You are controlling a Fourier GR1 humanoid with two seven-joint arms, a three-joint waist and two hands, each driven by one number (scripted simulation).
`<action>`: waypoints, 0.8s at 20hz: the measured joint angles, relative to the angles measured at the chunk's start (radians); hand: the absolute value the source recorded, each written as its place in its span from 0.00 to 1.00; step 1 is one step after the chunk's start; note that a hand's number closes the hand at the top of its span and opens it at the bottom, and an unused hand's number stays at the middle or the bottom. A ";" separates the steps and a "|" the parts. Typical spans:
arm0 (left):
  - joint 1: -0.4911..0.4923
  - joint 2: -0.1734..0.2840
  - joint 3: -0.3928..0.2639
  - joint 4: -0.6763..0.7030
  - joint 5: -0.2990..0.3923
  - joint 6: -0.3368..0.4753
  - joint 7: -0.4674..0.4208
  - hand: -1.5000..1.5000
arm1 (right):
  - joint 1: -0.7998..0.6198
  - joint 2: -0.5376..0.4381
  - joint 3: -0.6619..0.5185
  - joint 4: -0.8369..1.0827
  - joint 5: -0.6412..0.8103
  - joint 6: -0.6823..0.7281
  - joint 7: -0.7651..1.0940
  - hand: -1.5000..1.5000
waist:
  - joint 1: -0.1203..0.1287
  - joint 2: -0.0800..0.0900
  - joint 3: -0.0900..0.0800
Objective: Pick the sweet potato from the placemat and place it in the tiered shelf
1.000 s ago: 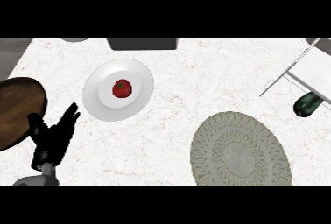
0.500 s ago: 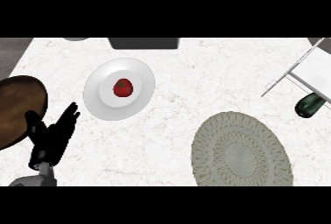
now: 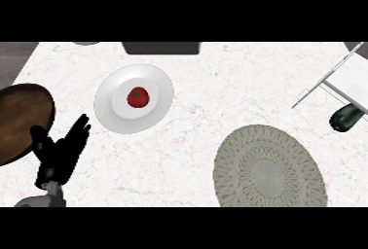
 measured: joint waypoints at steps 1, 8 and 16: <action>-0.005 -0.004 -0.004 0.003 -0.006 0.005 0.004 0.50 | 0.008 -0.010 -0.001 0.027 0.000 -0.014 -0.019 1.00 | 0.000 0.000 0.000; -0.016 0.001 0.006 0.014 -0.007 -0.007 0.004 0.50 | 0.036 -0.057 0.001 0.159 0.000 -0.122 -0.092 1.00 | 0.002 0.002 -0.001; -0.026 -0.004 0.014 0.030 -0.015 -0.008 -0.007 0.50 | 0.045 -0.090 0.011 0.284 -0.029 -0.236 -0.203 1.00 | 0.002 0.002 -0.001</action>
